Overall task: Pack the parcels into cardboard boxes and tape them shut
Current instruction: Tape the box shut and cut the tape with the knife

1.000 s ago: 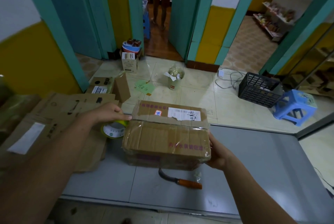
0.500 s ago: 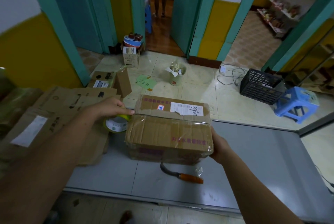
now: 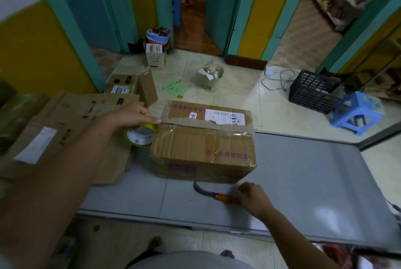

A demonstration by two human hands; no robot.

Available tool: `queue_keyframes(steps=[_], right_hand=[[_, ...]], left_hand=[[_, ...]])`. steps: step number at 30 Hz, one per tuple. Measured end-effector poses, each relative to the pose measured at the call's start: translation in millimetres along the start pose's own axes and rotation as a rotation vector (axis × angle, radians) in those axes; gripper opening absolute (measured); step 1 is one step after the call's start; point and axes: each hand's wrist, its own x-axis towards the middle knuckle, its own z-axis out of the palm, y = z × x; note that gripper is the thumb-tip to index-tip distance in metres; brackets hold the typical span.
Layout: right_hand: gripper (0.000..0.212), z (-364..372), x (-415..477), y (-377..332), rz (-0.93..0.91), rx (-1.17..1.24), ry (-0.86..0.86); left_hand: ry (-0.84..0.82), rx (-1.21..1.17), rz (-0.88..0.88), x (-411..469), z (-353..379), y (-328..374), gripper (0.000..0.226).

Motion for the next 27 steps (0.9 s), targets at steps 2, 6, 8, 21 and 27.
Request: queue_keyframes(steps=[2, 6, 8, 21, 27], right_hand=[[0.048, 12.6, -3.7, 4.5, -0.056, -0.142, 0.007], [0.065, 26.1, -2.5, -5.0, -0.118, -0.268, 0.175], [0.054, 30.9, -0.8, -9.6, -0.163, -0.3, 0.184], [0.03, -31.8, -80.0, -100.6, -0.713, 0.249, 0.184], [0.029, -43.6, -66.0, -188.9, -0.743, 0.336, 0.319]], left_hand=[[-0.009, 0.007, 0.003, 0.3, -0.6, 1.5, 0.053], [-0.009, 0.028, -0.018, 2.1, -2.7, -0.2, 0.057], [-0.004, 0.036, -0.026, 2.2, -2.7, -1.0, 0.06], [-0.018, 0.031, -0.008, -5.3, -4.1, 7.1, 0.055], [-0.016, 0.047, -0.007, -6.1, -3.3, 7.2, 0.053]])
